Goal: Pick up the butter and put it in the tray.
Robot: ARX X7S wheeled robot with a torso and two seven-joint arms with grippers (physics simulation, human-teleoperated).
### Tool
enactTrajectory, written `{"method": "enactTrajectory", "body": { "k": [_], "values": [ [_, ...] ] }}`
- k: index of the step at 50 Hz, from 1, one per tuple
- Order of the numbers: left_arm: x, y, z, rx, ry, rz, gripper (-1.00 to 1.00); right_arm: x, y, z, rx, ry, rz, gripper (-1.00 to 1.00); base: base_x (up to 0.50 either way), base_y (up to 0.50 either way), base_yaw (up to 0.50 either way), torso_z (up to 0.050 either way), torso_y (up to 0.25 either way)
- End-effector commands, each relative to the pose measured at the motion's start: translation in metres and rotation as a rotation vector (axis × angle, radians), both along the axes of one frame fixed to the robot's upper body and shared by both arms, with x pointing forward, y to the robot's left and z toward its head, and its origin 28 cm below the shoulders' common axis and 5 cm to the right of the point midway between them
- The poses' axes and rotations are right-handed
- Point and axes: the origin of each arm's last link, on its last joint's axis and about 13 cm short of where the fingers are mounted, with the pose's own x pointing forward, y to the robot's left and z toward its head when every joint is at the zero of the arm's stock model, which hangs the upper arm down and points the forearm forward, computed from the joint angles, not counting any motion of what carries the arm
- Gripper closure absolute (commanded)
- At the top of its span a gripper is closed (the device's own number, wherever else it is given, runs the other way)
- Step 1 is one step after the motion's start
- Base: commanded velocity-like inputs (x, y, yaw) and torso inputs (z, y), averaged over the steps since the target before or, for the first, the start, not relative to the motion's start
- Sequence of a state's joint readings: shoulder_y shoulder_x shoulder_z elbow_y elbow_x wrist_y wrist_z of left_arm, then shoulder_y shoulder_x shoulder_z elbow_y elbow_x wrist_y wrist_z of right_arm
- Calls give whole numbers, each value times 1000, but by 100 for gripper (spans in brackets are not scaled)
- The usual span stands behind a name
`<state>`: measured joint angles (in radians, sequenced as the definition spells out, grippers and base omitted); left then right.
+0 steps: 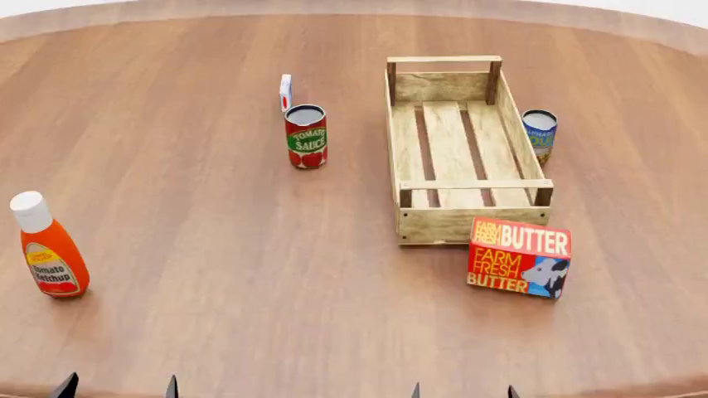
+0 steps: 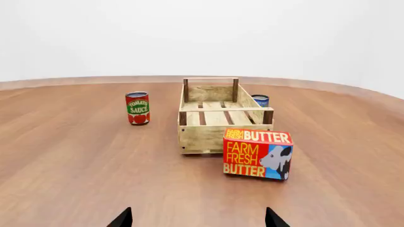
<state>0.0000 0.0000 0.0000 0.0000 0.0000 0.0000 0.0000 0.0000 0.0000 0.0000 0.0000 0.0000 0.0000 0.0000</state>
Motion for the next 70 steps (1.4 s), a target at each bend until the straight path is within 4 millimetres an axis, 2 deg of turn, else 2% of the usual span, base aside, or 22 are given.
{"method": "enactTrajectory", "body": {
  "k": [1,3,4,6,13,15,19,21,24,27,32,39,43,52,70],
  "values": [
    [-1,0,4,12,-31,-5,-100,0,1,2,-2,17,-13,-100,0,0,0,0,0],
    [0,-2,1,-19,13,-36,-100,0,3,4,-7,22,0,-100,0,0,0,0,0],
    [-2,-4,1,48,-3,-43,-100,1,3,3,-6,30,5,-100,0,0,0,0,0],
    [-1,-5,0,39,-1,-44,-100,1,3,4,-3,34,2,-100,0,0,0,0,0],
    [-2,-5,7,15,-32,-55,-100,4,1,11,-33,16,-64,-100,0,0,0,0,0],
    [-3,-6,16,21,-61,-60,-100,4,1,20,-21,-19,-77,-100,0,0,0,0,0],
    [-9,-9,50,19,-148,-83,-100,1,4,47,-56,-87,-70,-100,0,0,0,0,0],
    [-11,-8,57,34,-174,-80,-100,1,4,51,-59,-106,-67,-100,0,0,0,0,0],
    [-19,-7,83,7,-245,-75,-100,-6,5,76,-65,-171,-47,-100,0,0,0,0,0],
    [-26,-5,102,-4,-300,-65,-100,-10,7,92,-76,-215,-38,-100,0,0,0,0,0],
    [-39,-4,129,-5,-373,-61,-100,-17,9,113,-88,-275,-26,-100,0,0,0,0,0],
    [-51,-2,150,-15,-429,-56,-100,-24,9,128,-107,-322,-38,-100,0,0,0,0,0],
    [-56,-1,157,-19,-446,-56,-100,-24,8,132,-137,-317,-60,-100,0,0,0,0,0],
    [-57,-1,159,-42,-443,-68,-100,-25,9,134,-118,-340,-49,-100,29,0,0,0,0],
    [-57,-2,158,-25,-442,-64,-100,-24,8,133,-117,-344,-36,-100,487,0,0,0,0]
  ]
}}
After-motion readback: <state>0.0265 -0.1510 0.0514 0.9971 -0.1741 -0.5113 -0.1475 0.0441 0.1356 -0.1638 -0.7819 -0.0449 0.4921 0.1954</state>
